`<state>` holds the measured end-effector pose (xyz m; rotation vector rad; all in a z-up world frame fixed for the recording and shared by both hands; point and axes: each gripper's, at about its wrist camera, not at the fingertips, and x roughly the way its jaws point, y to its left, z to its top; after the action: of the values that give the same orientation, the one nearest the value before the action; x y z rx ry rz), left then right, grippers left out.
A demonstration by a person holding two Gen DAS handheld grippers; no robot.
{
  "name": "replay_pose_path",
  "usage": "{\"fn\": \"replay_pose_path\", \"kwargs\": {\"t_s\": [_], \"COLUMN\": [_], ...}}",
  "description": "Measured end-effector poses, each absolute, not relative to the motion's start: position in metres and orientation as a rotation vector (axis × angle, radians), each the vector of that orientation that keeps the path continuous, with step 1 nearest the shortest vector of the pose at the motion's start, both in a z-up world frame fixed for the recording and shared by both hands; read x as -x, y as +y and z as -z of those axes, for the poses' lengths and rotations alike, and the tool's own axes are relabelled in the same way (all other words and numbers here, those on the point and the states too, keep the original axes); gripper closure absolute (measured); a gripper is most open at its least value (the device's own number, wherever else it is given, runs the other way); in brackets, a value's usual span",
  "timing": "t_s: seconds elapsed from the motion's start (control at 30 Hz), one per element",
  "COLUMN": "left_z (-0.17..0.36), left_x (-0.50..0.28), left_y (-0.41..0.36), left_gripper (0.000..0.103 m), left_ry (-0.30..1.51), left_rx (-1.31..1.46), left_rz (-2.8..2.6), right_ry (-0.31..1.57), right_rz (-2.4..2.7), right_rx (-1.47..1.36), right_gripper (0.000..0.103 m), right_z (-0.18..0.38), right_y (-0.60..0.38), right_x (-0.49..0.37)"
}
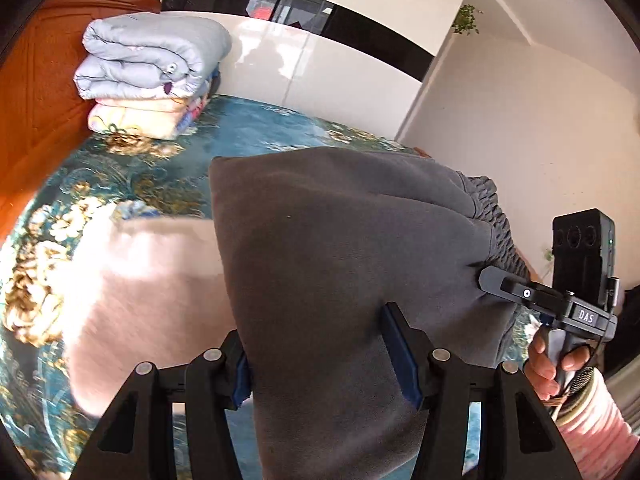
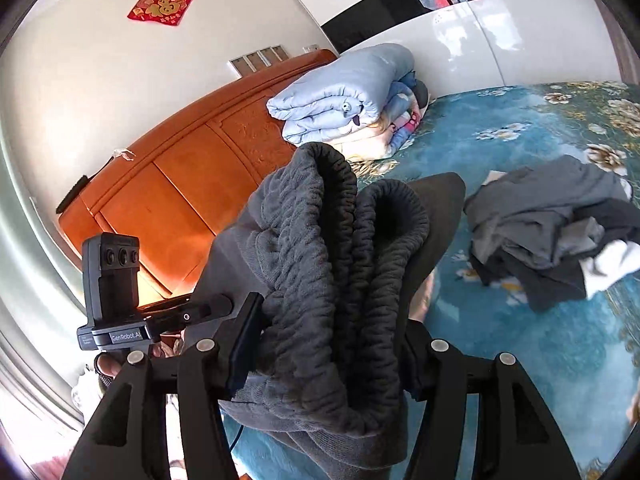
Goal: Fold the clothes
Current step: 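Carry the folded sweatpants with both grippers toward the beige and pink stack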
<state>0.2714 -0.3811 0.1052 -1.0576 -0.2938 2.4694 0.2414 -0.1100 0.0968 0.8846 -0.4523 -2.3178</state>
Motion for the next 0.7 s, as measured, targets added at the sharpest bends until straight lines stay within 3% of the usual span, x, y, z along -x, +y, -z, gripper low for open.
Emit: {"fn": "replay_pose_path", "kwargs": {"t_s": [0.17,0.43,0.57,0.7], "left_z": [-0.097,-0.016,-0.024,-0.049], "left_x": [-0.215,-0.182,-0.195,-0.215], "left_y": [-0.436,-0.470,-0.482,-0.499], "left_gripper": [0.043,0.039,0.036,0.035], "left_ry": [-0.319,-0.545,-0.599,-0.641], "left_rx": [1.144,1.287,1.202,1.077], "left_rz": [-2.513,-2.462,-2.454,-2.535], "right_ry": [-0.533,-0.672,-0.692,-0.602], "right_rz": [2.294,2.269,2.214,2.174], "right_rx": [-0.925,-1.096,-1.139,-1.178], "right_gripper": [0.042,0.039,0.038,0.037], "right_z": [-0.092,-0.021,0.001,-0.011], "right_y": [-0.174,-0.202,-0.191,-0.180], "right_x": [-0.175,-0.132,-0.126,-0.126]}}
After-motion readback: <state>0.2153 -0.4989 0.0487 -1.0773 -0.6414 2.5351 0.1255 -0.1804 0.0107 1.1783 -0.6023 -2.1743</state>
